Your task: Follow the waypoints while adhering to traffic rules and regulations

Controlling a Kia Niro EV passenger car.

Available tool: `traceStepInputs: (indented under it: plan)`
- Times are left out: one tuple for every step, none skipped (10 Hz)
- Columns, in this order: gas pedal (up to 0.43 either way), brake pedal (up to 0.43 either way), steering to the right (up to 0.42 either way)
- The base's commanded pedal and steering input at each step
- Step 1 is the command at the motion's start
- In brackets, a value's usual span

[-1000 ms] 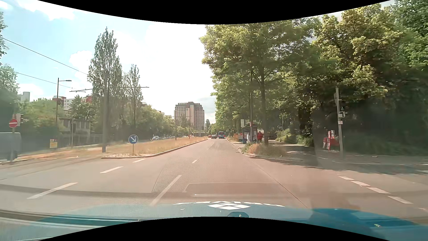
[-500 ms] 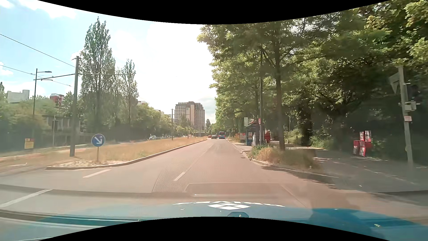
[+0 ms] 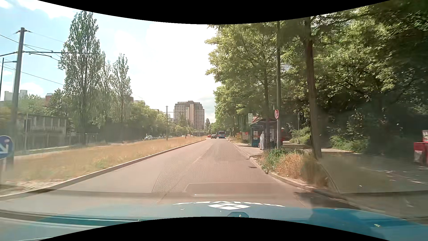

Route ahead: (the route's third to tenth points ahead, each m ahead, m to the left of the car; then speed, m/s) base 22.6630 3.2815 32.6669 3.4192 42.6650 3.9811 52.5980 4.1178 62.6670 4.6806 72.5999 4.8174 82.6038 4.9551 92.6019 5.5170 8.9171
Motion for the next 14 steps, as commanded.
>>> traceStepInputs:
  plan:
    - [0.248, 0.000, -0.001]
    - [0.248, 0.000, -0.001]
    - [0.240, 0.000, -0.001]
    - [0.240, 0.000, -0.003]
    - [0.228, 0.000, -0.003]
    - [0.209, 0.000, -0.003]
    - [0.209, 0.000, -0.004]
    - [0.209, 0.000, -0.004]
    - [0.209, 0.000, -0.004]
    - [0.209, 0.000, -0.004]
    - [0.209, 0.000, -0.004]
    - [0.209, 0.000, -0.003]
    - [0.209, 0.000, -0.003]
    - [0.209, 0.000, -0.003]
